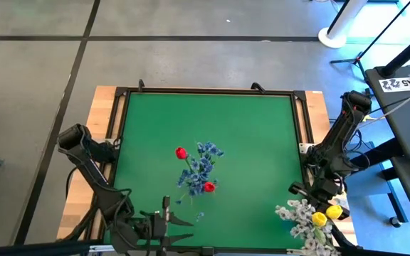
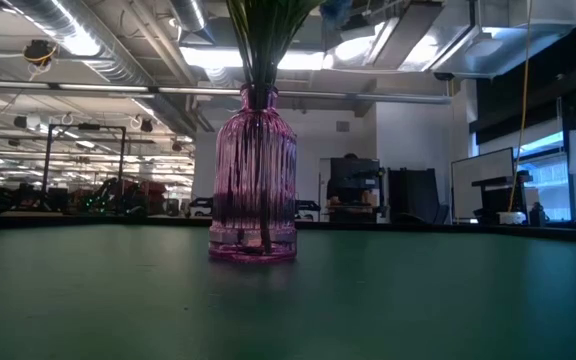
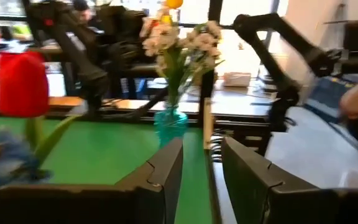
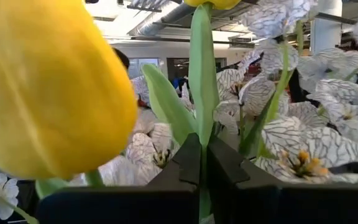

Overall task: Sort flowers into vase by color
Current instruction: Put the yellow flower into the blue vase

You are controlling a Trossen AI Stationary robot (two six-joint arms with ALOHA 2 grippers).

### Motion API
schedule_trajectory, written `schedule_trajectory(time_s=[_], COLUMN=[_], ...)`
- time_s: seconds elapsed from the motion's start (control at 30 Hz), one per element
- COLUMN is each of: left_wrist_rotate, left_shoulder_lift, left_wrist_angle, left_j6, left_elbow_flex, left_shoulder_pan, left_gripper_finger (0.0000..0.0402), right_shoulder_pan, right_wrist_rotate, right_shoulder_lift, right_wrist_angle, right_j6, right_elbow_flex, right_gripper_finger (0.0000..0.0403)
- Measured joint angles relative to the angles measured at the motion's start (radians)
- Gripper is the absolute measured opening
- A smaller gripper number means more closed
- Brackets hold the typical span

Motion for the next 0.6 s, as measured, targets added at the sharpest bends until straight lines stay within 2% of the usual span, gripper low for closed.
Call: schedule_trajectory(time_s=[0.27,0.5,0.6], left_wrist_rotate=[0.012,0.011,-0.003], left_shoulder_lift=[0.0,0.0,0.0], left_wrist_angle=[0.11,0.105,0.095], left_j6=[0.123,0.11,0.095], left_elbow_flex=[0.0,0.0,0.0], left_shoulder_pan=[0.004,0.004,0.004], left_gripper_finger=[0.0108,0.0108,0.0108], right_shoulder_pan=[0.0,0.001,0.0], right_wrist_rotate=[-0.004,-0.026,-0.026], right_shoulder_lift=[0.0,-0.001,-0.001], right_wrist_angle=[-0.025,-0.056,-0.131], right_j6=[0.013,0.051,0.051], right_elbow_flex=[0.0,0.0,0.025], right_gripper_finger=[0.0035,0.0075,0.0099])
